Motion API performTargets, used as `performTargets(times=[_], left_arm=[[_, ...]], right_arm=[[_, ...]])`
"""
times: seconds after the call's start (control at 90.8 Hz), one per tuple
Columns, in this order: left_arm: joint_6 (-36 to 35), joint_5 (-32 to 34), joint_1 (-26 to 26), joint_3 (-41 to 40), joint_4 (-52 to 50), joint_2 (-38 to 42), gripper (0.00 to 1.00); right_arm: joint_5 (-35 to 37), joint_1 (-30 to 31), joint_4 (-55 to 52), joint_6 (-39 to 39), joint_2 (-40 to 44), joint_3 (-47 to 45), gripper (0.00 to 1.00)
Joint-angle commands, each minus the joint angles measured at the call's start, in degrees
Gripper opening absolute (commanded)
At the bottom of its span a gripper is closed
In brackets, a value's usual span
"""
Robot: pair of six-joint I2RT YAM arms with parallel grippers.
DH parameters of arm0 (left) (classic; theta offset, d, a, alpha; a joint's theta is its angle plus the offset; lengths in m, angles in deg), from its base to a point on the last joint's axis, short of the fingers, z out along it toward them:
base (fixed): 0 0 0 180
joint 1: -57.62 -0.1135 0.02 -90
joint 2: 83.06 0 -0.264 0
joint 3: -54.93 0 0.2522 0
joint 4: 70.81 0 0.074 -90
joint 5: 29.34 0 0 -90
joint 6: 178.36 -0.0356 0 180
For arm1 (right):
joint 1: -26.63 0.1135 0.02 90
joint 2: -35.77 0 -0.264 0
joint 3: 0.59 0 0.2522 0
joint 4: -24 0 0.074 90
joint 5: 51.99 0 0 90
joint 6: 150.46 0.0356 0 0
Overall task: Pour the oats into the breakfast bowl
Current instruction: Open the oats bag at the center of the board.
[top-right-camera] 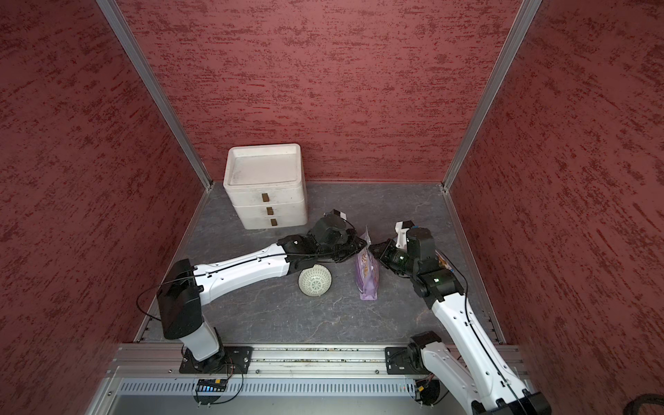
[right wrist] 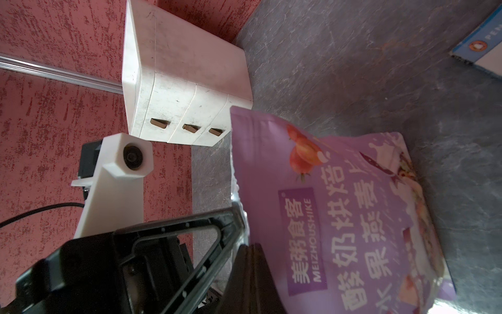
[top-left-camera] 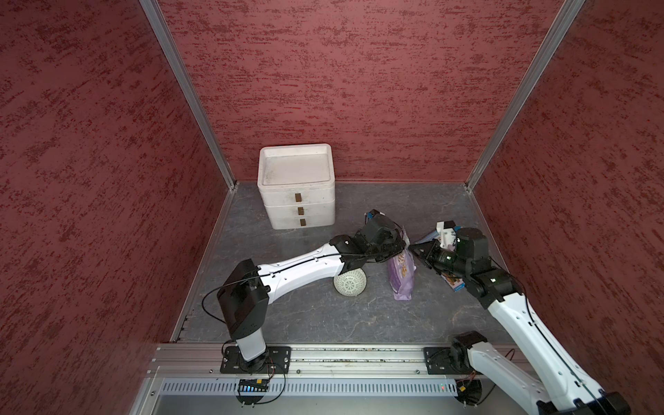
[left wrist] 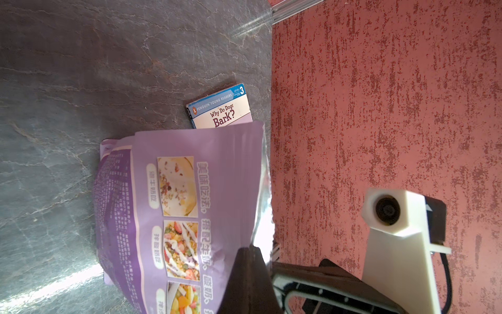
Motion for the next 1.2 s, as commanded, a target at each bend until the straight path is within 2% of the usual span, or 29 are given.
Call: performTargets(times=[0.0,0.198,0.331,0.463,0.617,0.639,0.727,0.848,1.003,1.124,1.157,1.19], left_arm=[[-0.9,0.5,0.0,0.6,-2.0,-0.2,0.0],[-4.9,7.3,-0.2,6.4,-14.1,2.3,0.0],[-7.1,9.5,-0.3,8.9,-16.7,3.8,0.0],[-7.3,8.1,-0.4,9.8,-16.7,3.1,0.0],[-6.5,3.3,-0.6,10.5,-14.5,0.8,0.0],[-6.3,2.7,-0.6,10.6,-14.1,0.5,0.0],[-5.5,0.9,-0.5,10.9,-13.2,-0.6,0.0],[-5.4,0.5,-0.5,11.4,-13.0,-1.0,0.0],[-5.7,0.8,-0.5,12.6,-14.4,-0.9,0.0],[-6.2,1.3,-0.5,13.8,-16.0,-0.6,0.0],[-6.6,1.5,-0.5,14.2,-16.4,-0.6,0.0],[-7.3,1.8,-0.5,14.9,-17.4,-0.6,0.0]], right_arm=[[2.5,-0.2,-6.3,-4.4,-0.7,3.6,0.0],[11.7,-0.2,-16.5,-14.4,-3.5,12.9,0.0],[13.7,-0.2,-18.6,-17.6,-4.9,16.1,0.0],[12.6,-0.2,-18.0,-17.4,-5.6,16.8,0.0],[8.7,-0.2,-18.2,-17.4,-7.0,17.8,0.0],[8.0,-0.2,-18.4,-17.5,-7.3,17.9,0.03],[5.4,-0.2,-18.6,-18.0,-8.1,17.6,0.3],[4.4,-0.1,-19.3,-18.9,-8.5,17.6,0.39],[4.3,0.1,-20.4,-20.3,-9.9,17.5,0.39],[7.9,0.9,-22.7,-22.1,-11.5,18.8,0.37],[8.3,1.1,-23.3,-22.8,-11.9,19.2,0.3],[9.1,1.4,-23.8,-23.5,-12.4,19.7,0.16]])
